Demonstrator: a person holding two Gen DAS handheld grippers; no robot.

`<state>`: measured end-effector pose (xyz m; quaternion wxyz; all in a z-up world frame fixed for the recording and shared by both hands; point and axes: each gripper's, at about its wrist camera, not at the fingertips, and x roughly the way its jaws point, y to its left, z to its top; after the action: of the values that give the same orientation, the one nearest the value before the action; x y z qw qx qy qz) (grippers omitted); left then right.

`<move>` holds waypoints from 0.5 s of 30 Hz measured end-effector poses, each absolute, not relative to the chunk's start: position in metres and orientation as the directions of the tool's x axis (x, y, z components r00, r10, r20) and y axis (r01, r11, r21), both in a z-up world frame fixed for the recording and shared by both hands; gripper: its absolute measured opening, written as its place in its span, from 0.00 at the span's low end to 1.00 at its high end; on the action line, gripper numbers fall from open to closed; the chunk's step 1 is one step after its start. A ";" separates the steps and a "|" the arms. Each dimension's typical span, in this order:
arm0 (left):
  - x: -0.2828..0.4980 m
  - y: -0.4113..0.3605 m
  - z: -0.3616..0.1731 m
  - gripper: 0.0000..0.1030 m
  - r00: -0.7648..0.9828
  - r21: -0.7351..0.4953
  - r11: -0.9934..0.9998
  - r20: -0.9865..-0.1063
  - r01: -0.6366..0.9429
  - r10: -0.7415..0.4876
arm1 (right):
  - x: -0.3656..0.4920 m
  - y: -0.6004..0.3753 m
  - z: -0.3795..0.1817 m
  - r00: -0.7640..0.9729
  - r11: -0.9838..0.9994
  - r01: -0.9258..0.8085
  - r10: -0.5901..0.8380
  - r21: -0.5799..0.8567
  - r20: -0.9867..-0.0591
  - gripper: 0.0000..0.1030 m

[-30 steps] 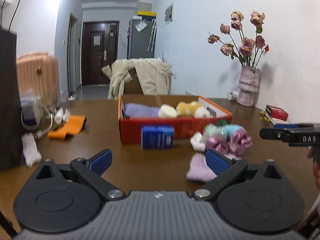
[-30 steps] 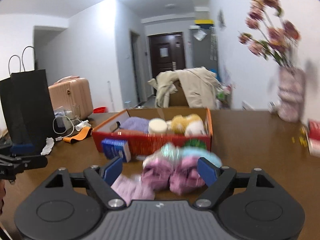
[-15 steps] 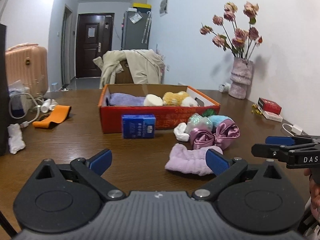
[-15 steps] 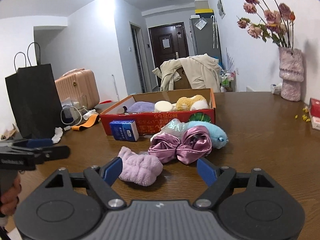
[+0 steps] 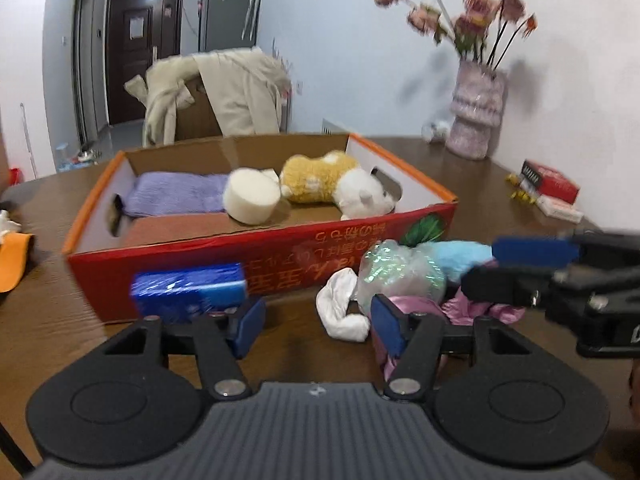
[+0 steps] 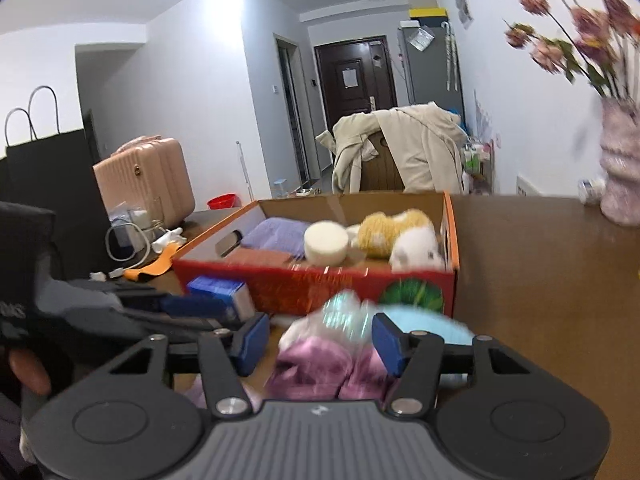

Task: Organize soft objects
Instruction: 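Grasp the white tissue with the left tool while the right tool grasps the clear plastic bag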

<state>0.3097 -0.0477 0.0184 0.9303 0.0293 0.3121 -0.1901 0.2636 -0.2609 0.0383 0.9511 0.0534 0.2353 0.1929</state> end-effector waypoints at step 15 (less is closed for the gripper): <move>0.344 -0.052 -0.004 0.13 0.672 -0.161 0.905 -0.620 0.394 -0.404 | 0.340 -0.254 0.006 0.742 0.928 -0.320 0.370 0.190 -0.559 0.24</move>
<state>0.3439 -0.0524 -0.0042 0.9144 -0.0068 0.3408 -0.2182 0.3401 -0.2539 0.0064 0.9323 0.0405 0.3080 0.1851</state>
